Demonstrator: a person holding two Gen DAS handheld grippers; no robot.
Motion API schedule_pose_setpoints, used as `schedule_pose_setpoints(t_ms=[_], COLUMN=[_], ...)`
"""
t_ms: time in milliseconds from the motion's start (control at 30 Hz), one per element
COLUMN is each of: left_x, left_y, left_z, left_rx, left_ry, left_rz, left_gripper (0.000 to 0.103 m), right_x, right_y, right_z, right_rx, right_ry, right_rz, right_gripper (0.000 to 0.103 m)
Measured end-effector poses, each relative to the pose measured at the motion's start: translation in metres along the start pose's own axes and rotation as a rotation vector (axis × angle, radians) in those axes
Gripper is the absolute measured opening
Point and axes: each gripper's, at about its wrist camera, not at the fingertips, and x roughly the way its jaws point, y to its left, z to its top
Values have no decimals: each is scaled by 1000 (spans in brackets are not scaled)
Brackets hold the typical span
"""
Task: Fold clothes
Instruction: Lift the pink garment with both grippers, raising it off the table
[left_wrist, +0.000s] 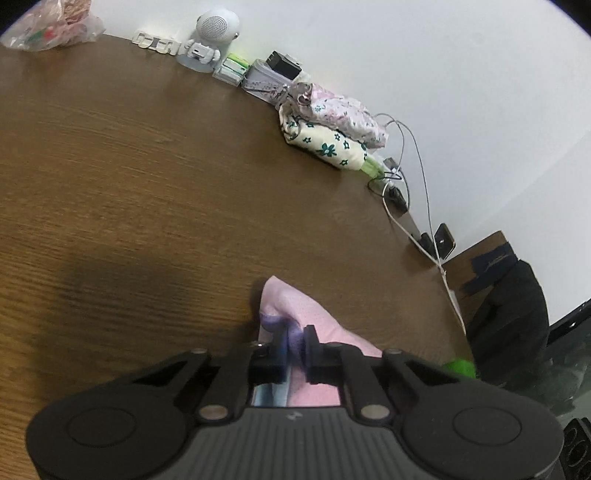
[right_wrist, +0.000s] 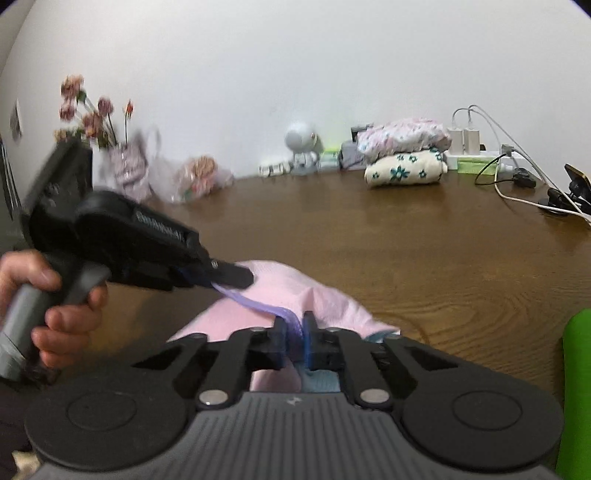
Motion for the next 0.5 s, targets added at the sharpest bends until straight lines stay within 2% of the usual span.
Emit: schedule_pose_setpoints(t_ms=[67, 167, 400, 500], left_x=[-8, -39, -171, -235], left_y=[-8, -35, -135, -183], left_z=[-1, 0, 16, 17], left_rx=[3, 71, 313, 446], left_ry=[-32, -136, -466, -645], left_rz=[-30, -65, -210, -228], left_gripper=[4, 3, 2, 2], right_x=[-19, -57, -146, -202], right_y=[3, 16, 47, 77], right_z=[16, 53, 140, 180], right_rx=[-11, -75, -225, -340], right_ry=[-49, -138, -344, -456], right_rz=[6, 15, 36, 60], right_gripper=[3, 2, 2, 2])
